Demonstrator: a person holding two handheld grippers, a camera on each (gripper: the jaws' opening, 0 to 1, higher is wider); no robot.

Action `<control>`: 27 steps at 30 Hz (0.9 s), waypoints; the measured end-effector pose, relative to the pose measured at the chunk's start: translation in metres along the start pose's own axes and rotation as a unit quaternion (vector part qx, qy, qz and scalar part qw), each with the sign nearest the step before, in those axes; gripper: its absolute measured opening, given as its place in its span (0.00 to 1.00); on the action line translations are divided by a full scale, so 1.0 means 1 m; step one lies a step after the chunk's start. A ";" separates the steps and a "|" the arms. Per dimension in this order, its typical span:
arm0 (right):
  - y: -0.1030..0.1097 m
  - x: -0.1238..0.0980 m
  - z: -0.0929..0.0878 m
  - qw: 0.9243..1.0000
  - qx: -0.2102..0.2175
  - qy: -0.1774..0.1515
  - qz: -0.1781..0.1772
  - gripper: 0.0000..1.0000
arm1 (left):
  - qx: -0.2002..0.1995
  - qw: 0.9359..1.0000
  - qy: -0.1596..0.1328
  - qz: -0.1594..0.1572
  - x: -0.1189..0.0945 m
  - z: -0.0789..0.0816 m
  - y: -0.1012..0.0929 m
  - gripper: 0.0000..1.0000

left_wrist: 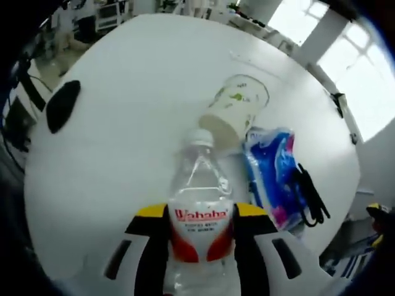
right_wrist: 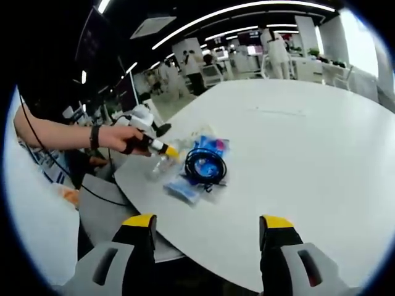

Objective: Arrange the tabletop items into an orderly group along one side of the table until the central work area is clear of visible clutter.

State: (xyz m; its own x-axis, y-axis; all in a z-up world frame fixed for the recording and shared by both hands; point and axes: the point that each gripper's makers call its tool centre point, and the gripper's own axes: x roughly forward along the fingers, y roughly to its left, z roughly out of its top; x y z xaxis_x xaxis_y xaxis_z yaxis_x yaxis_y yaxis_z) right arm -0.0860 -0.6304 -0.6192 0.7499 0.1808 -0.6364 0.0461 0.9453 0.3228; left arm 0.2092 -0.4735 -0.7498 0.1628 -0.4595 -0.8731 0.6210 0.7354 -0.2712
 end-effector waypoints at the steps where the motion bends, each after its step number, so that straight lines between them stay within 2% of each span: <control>1: 0.000 0.001 0.000 1.000 0.000 0.000 0.000 0.69 | -0.001 1.000 -0.001 0.001 -0.001 0.000 0.001 0.40; 19: 0.010 0.014 0.007 1.000 -0.016 -0.003 0.023 0.69 | 0.000 1.000 -0.017 0.005 -0.020 -0.002 0.013 0.39; 27: 0.010 0.015 0.009 1.000 -0.016 -0.004 0.026 0.69 | 0.024 0.999 -0.029 0.006 -0.036 -0.005 0.008 0.39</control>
State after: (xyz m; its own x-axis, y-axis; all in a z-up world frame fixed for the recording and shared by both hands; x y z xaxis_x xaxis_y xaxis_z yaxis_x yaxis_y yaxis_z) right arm -0.0681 -0.6202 -0.6196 0.7556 0.2280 -0.6140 -0.0146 0.9431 0.3323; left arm 0.2047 -0.4483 -0.7232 0.2138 -0.4809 -0.8503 0.6545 0.7167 -0.2407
